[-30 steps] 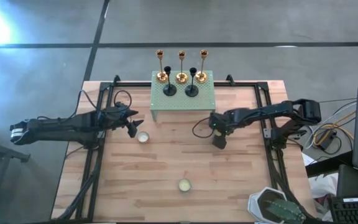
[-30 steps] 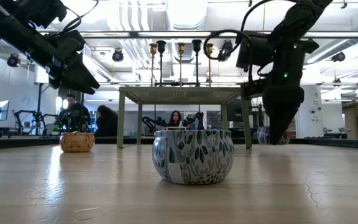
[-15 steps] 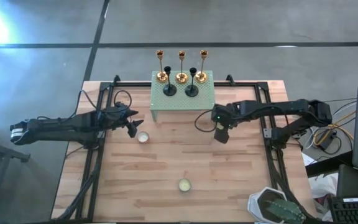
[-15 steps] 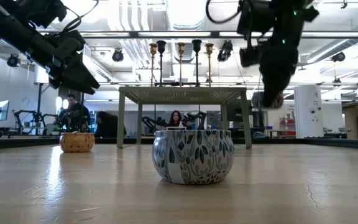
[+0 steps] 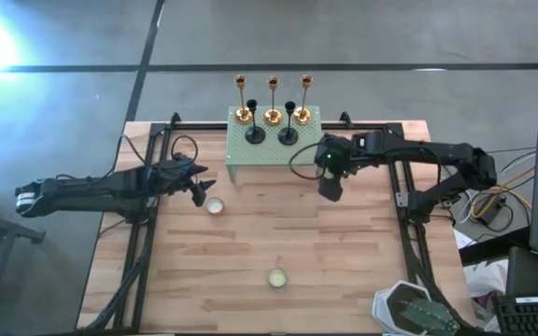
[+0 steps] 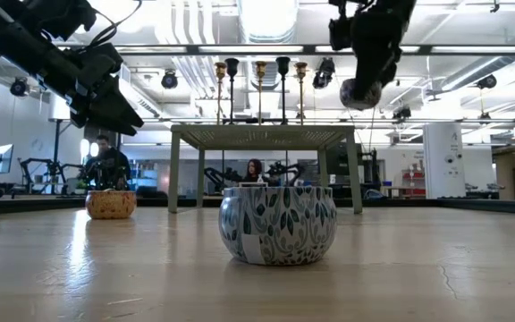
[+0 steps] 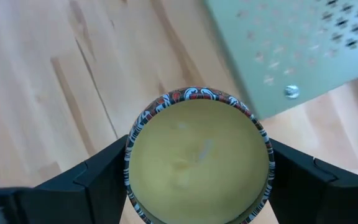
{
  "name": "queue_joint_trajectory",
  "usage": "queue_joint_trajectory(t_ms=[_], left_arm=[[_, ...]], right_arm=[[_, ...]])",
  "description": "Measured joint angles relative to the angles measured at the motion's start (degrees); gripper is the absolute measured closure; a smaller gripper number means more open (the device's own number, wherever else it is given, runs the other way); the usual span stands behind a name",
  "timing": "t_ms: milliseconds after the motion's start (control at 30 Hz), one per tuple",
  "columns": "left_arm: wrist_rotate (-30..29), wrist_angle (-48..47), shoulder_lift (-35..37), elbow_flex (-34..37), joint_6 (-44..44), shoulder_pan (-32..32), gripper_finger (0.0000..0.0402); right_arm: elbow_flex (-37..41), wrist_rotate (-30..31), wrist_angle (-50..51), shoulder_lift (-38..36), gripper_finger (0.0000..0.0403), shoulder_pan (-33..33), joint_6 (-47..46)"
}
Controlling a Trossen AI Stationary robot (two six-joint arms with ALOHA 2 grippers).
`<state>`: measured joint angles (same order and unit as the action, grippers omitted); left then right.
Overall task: Pick & Place candle stick holders
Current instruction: Put the red patterned scented candle on the shelf
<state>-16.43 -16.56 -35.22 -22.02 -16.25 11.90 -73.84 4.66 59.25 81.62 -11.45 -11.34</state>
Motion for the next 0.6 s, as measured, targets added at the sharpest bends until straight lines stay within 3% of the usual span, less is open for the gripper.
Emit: queue_joint_trajectory(t_ms=[300,600], left_arm=[[0.0,0.0,0.0,0.8,0.0,0.0,0.0133],[0.1,1.6,0.0,0.7,0.0,0.0,0.0133]], right_arm=[[-3.7,-0.9,1.0,0.0,0.011,-4.8,4.5],[-5.5,-6.0,1.9,1.8,0.011,-11.1,8.1]])
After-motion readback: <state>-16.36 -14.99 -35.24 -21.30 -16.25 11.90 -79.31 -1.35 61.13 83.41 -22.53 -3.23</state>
